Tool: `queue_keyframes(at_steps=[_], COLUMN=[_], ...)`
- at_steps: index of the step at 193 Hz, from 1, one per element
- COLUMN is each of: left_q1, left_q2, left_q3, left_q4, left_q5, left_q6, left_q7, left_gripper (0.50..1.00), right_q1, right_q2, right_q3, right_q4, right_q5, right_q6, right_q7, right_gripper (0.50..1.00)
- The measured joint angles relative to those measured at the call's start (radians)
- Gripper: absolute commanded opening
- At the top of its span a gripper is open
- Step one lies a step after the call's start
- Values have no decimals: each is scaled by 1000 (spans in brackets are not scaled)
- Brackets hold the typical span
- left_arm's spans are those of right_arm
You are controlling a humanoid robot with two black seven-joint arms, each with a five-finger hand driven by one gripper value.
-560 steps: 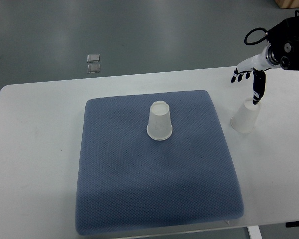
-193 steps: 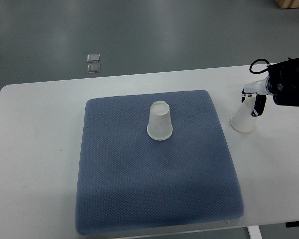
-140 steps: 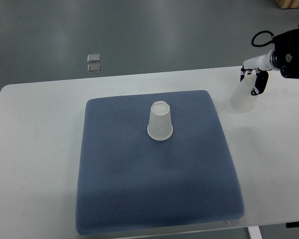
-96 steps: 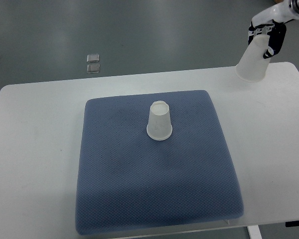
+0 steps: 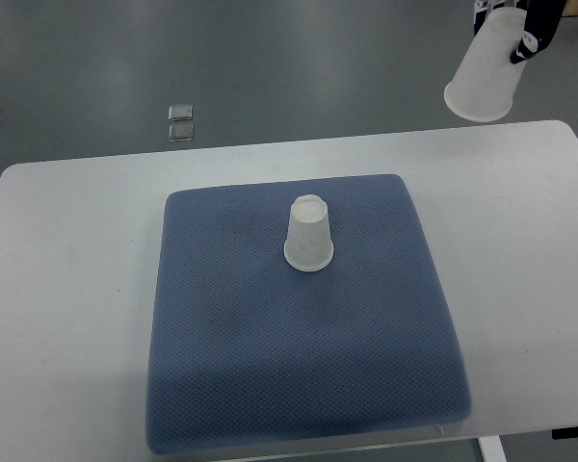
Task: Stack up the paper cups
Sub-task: 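Lift the grasped cup and carry it toward the cup on the mat, then lower the held cup down over the inverted cup on the mat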
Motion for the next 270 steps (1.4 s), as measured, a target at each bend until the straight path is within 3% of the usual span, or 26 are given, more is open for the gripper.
queue_keyframes(at_steps=[50, 122, 196, 270], left_q1=[-5, -5, -4, -5], left_q2=[0, 0, 0, 0], left_q3=[-3, -3, -3, -3], left_q4=[2, 8, 11, 11], left_q5=[-3, -4, -3, -3], left_q6=[0, 0, 0, 0], left_q7=[0, 0, 0, 0], left_gripper=[1000, 1000, 1000, 1000], right_q1=[-11, -97, -179, -204], right_q2=[173, 396, 443, 445], right_q3=[87, 121, 115, 94], right_q4=[-1, -32, -41, -51], right_q5=[232, 318, 321, 315], right_q6=[-23, -149, -208, -216], right_q7=[-1, -4, -5, -6], right_gripper=[641, 641, 648, 654])
